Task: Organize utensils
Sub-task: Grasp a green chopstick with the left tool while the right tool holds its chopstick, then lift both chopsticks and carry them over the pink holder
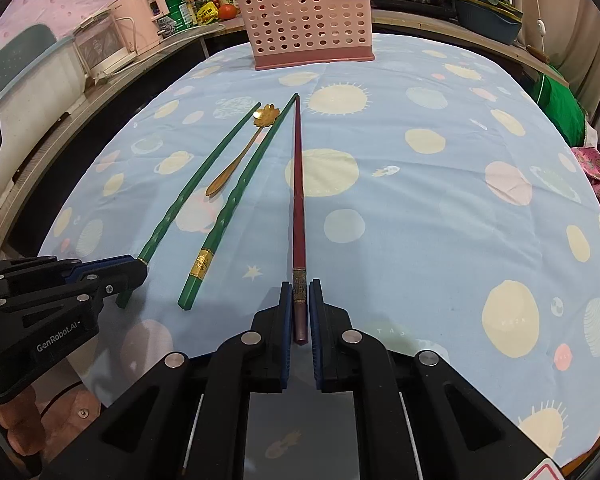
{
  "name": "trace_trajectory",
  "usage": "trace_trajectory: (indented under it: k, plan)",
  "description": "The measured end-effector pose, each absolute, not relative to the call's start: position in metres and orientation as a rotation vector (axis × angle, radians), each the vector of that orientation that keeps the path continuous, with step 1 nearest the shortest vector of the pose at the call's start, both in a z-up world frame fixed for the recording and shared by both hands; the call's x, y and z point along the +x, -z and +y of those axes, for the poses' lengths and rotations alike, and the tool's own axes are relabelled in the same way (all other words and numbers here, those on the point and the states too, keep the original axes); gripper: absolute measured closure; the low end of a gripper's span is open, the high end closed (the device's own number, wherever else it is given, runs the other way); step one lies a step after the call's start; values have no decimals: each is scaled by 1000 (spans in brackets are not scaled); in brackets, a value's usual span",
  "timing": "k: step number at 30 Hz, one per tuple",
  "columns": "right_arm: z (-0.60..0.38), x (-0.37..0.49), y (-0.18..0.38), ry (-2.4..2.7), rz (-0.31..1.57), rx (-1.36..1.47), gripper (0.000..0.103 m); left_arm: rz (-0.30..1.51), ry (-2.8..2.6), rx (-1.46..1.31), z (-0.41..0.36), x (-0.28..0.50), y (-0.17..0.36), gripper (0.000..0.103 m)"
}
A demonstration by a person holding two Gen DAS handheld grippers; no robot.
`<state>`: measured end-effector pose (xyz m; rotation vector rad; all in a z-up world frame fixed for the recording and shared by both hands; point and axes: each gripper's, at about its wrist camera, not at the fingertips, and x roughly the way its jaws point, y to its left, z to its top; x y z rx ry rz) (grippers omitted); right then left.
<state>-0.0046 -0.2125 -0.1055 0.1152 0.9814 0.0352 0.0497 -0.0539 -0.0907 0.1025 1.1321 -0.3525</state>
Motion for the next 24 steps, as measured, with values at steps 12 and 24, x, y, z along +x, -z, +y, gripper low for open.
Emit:
trace_trajectory:
  k: [12,24]
  plan:
    - [-224,-8,91,-22,937,136,96,1108,350,69,-48,50,76,96]
    - [-253,-7,23,-17,780,234,96,1010,340,4,-33,61,21,96]
